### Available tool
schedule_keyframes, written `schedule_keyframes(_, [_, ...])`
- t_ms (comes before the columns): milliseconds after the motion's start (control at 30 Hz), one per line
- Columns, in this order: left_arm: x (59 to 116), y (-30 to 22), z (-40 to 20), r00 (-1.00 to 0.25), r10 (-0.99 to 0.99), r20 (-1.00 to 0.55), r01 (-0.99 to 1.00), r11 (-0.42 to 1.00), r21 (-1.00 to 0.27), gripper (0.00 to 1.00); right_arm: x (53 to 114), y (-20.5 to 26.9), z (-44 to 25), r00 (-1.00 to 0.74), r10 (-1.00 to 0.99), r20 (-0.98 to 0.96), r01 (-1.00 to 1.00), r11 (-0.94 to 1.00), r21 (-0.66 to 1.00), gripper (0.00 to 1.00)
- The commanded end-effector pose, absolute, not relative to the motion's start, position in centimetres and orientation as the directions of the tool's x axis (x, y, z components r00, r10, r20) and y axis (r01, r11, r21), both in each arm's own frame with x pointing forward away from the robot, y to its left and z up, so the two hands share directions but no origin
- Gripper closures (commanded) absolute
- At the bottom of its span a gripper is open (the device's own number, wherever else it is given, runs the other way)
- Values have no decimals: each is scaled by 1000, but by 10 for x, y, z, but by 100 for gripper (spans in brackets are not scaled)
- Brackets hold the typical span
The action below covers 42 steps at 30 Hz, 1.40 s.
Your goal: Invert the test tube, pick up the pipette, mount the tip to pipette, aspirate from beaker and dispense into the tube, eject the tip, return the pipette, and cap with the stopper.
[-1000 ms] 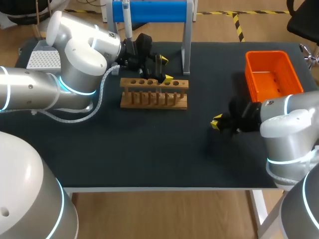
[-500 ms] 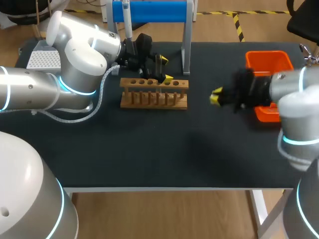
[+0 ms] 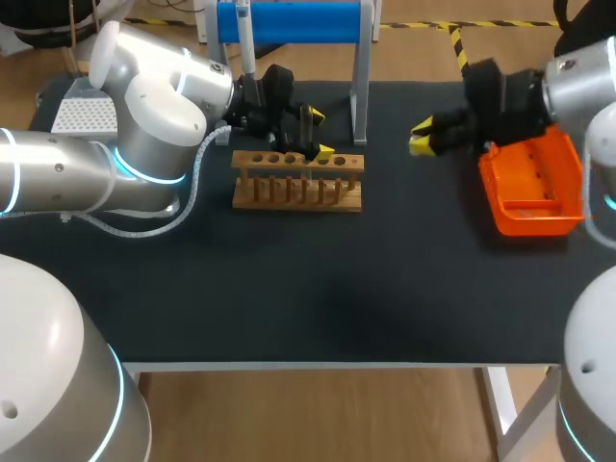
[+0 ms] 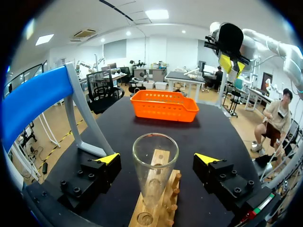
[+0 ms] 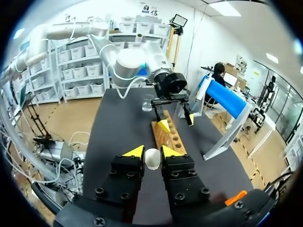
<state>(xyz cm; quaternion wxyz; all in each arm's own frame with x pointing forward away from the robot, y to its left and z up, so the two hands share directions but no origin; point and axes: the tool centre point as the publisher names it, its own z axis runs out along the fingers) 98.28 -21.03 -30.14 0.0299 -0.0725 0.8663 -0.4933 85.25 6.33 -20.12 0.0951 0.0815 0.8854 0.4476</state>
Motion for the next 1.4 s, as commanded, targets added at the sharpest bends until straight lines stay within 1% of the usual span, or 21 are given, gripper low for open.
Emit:
schedule_keyframes(33, [984, -210, -301, -988, -152, 21, -96, 504, -858, 0, 847, 45, -186, -988, 149, -33, 65, 605, 794, 100])
schedule_keyframes(567, [984, -210, -301, -988, -152, 21, -96, 504, -858, 0, 847, 45, -186, -988, 149, -33, 65, 605, 794, 100])
schedule_keyframes(833, [984, -210, -301, -988, -152, 21, -96, 504, -858, 0, 885, 112, -186, -998, 24, -57, -30, 622, 783, 100])
schedule_keyframes(933, [984, -210, -301, -988, -152, 21, -96, 504, -858, 0, 897, 131, -190, -999, -2, -54, -43, 637, 770, 100])
schedule_keyframes(1133, [984, -210, -301, -988, -152, 21, -96, 504, -858, 0, 918, 156, -194, -999, -24, -43, -48, 650, 758, 100])
schedule_keyframes(1400, [984, -210, -301, -988, -152, 21, -96, 504, -858, 0, 935, 177, -198, -999, -36, -38, -52, 674, 737, 100])
